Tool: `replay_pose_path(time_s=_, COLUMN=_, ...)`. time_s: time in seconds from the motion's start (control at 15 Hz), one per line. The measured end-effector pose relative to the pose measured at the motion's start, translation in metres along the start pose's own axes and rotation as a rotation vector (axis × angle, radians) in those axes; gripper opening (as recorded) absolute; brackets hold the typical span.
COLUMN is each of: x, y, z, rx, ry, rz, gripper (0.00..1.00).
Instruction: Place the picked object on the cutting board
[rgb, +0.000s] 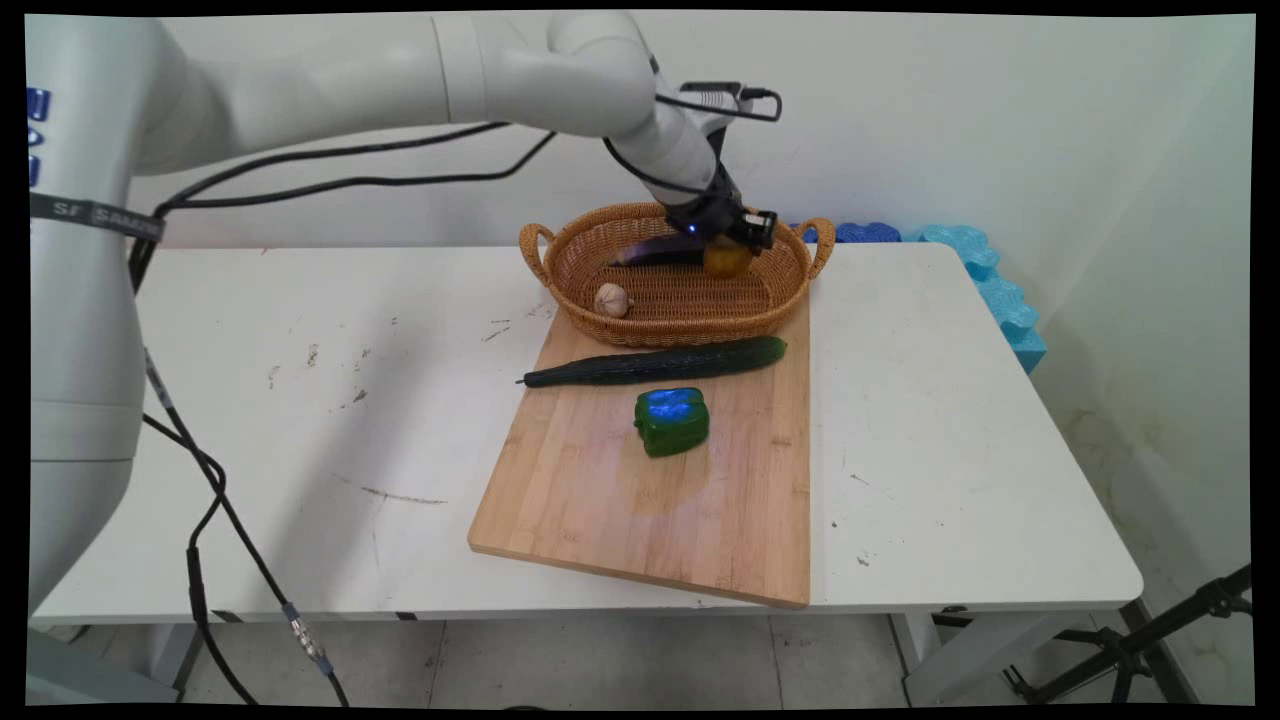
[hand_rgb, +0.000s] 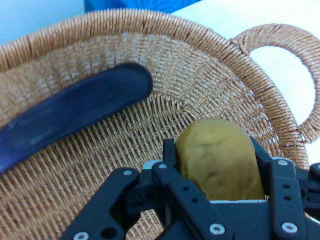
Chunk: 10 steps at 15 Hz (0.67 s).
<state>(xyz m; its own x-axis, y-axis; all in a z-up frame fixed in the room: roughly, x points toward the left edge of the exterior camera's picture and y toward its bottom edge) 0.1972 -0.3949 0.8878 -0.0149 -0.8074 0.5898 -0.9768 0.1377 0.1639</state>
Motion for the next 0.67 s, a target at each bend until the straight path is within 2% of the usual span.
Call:
replay_pose_path(time_s=0.33, x=0.007, y=-0.005, z=-0.035, rx=-0.041, ry=0.019, rz=0.179, gripper=0.0)
replay_pose_path(time_s=0.67, x=0.004, y=-0.009, z=-0.07, rx=-0.114, ry=0.028, rz=0.372, gripper=0.0)
